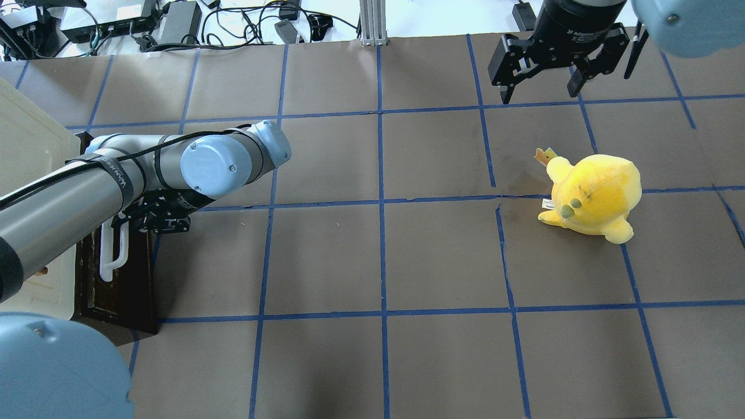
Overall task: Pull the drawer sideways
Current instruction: 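Pull the wooden drawer outward from the cabinet with the left gripper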
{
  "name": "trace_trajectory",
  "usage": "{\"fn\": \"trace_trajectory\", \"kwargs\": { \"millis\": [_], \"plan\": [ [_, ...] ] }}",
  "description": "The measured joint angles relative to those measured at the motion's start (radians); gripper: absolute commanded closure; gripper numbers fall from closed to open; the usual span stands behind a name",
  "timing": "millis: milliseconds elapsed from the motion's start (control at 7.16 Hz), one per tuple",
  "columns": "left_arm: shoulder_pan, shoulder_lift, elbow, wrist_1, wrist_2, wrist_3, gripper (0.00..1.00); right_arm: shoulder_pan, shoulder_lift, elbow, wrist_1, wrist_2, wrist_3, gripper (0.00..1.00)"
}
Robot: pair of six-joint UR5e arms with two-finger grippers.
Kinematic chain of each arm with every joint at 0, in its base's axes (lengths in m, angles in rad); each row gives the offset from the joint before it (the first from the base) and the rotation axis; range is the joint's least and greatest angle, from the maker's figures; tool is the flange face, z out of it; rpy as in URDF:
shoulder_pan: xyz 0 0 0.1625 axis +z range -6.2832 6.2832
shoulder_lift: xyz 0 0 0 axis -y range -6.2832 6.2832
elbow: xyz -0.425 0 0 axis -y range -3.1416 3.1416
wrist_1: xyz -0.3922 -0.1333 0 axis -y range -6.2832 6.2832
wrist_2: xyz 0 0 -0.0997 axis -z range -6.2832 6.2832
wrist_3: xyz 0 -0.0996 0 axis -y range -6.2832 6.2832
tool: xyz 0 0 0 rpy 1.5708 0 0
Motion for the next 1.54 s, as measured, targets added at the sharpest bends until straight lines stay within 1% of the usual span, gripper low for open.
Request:
{"fn": "trace_trajectory", "kwargs": {
  "millis": [1537],
  "plan": [
    [-0.088, 0.0, 0.009, -0.005, -0.004, 0.013, 0.77, 0.0, 0.0, 0.0, 0.0, 0.0, 0.0, 0.0]
  ]
}}
